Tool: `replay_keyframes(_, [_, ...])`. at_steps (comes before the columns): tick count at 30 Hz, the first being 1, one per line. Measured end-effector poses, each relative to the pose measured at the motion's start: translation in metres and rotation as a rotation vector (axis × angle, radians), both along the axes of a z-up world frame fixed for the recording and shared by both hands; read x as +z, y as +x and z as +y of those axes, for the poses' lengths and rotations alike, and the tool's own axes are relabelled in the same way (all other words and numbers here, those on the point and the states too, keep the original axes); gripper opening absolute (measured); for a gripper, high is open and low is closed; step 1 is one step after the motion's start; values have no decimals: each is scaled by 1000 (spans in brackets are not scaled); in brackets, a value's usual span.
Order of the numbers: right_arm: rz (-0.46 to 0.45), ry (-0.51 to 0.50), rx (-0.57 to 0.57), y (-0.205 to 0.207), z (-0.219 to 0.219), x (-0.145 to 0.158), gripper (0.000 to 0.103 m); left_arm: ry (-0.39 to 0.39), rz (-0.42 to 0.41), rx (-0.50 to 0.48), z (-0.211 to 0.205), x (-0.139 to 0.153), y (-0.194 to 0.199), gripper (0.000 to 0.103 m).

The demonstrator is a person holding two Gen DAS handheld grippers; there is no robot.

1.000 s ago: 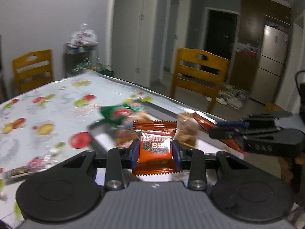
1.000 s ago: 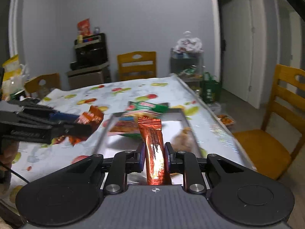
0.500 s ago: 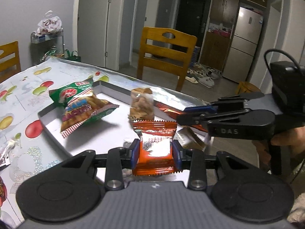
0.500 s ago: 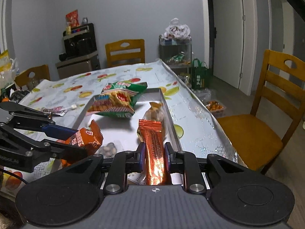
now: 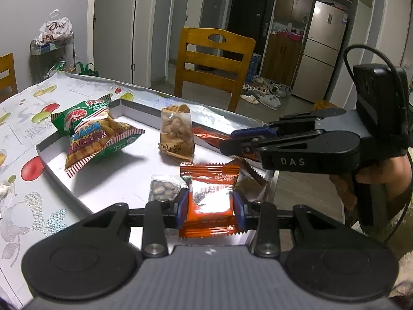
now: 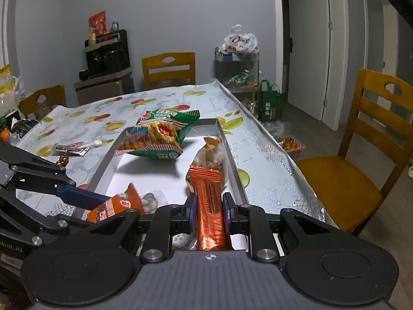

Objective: Organize snacks
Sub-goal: 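Carry the orange packet and orange stick bar over the grey tray, then open the left tool to drop the orange packet while the right tool releases the stick bar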

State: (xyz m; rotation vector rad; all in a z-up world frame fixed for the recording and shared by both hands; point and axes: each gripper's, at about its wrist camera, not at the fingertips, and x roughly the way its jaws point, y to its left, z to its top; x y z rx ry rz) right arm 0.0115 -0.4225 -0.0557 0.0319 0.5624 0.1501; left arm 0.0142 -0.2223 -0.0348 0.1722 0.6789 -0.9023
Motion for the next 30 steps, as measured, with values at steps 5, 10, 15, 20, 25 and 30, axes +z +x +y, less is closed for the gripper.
replay_keyframes(5, [-1, 6, -17, 4, -2, -1, 23, 4, -8, 0, -2, -1, 0, 34])
replay_keyframes(10, [9, 8, -25, 7, -2, -5, 23, 3, -7, 1, -3, -3, 1, 34])
replay_keyframes(15, [10, 14, -33, 10, -2, -6, 23, 1, -5, 3, -3, -4, 3, 34])
replay_keyframes(20, [19, 10, -26, 12, -1, -7, 23, 7, -6, 8, -3, -4, 3, 37])
replay_keyframes(25, [25, 6, -20, 12, 0, -8, 23, 6, -6, 14, -2, -4, 3, 38])
replay_keyframes(30, [21, 13, -27, 11, -2, -6, 23, 9, -10, 18, -1, -3, 2, 48])
